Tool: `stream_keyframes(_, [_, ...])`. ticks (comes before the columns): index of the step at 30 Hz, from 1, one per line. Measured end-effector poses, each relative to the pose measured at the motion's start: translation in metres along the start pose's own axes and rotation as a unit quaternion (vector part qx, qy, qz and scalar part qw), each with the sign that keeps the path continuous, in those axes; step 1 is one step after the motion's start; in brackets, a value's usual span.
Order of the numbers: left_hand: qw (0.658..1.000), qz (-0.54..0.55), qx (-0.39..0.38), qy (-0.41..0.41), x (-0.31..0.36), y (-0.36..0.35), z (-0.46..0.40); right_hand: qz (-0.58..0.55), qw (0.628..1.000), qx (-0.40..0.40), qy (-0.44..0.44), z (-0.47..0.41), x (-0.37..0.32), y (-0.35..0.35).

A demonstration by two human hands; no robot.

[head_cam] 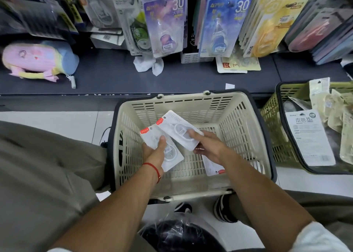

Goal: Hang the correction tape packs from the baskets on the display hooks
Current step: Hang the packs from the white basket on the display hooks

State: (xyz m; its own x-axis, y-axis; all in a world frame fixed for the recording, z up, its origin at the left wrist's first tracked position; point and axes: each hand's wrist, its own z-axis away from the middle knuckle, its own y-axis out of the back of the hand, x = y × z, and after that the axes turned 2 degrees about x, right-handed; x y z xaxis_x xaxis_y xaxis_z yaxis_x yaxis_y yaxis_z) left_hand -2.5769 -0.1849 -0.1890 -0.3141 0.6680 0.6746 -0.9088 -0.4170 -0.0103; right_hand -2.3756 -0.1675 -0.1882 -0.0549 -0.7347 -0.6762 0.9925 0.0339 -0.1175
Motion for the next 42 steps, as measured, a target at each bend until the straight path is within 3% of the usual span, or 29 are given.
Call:
stream_keyframes(4, [0.998,0.051,-0.025,-0.006,0.006,-0.009,-0.001,0.104,0.993,-0.057,-0.026,-0.005,0.003,-0.003])
stream_keyframes(6, [0.995,0.066,-0.055,0.040,0.009,-0.013,-0.003,0.180,0.982,-0.045,-0.034,-0.011,0.005,-0.013])
stream_keyframes(7, [0.994,0.059,-0.070,0.059,0.008,-0.013,-0.004,0.222,0.974,-0.038,-0.038,-0.014,0.005,-0.018])
stream_keyframes(10, [0.999,-0.010,-0.048,0.018,-0.003,-0.010,-0.012,0.328,0.942,-0.052,-0.043,-0.023,0.004,-0.022])
stream_keyframes(12, [0.999,-0.027,-0.024,0.030,-0.010,-0.005,-0.022,0.395,0.918,0.021,-0.031,-0.030,0.009,-0.009])
stream_keyframes(15, [0.997,-0.020,-0.022,0.078,-0.015,0.003,-0.030,0.540,0.822,0.174,-0.054,-0.041,0.028,0.022])
stream_keyframes(20, [0.994,-0.050,-0.031,0.096,-0.015,0.012,-0.029,0.583,0.793,0.163,-0.073,-0.051,0.043,0.037])
stream_keyframes(22, [0.992,-0.070,-0.038,0.097,-0.010,0.015,-0.027,0.591,0.793,0.143,-0.044,-0.050,0.037,0.035])
stream_keyframes(27, [0.985,-0.099,-0.100,0.104,0.014,0.019,-0.018,0.527,0.840,0.057,0.114,-0.023,0.004,0.028])
stream_keyframes(31, [0.977,-0.065,-0.185,0.082,0.039,0.021,-0.005,0.526,0.817,0.001,0.238,0.017,-0.041,0.021])
stream_keyframes(33, [0.965,-0.046,-0.241,0.087,0.053,0.019,0.007,0.558,0.776,-0.033,0.291,0.040,-0.068,0.013])
stream_keyframes(38, [0.925,-0.005,-0.361,0.118,0.088,0.001,0.044,0.683,0.587,-0.083,0.426,0.096,-0.123,-0.019])
stream_keyframes(42, [0.894,0.056,-0.426,0.126,0.110,-0.006,0.066,0.720,0.510,-0.124,0.454,0.133,-0.157,-0.022])
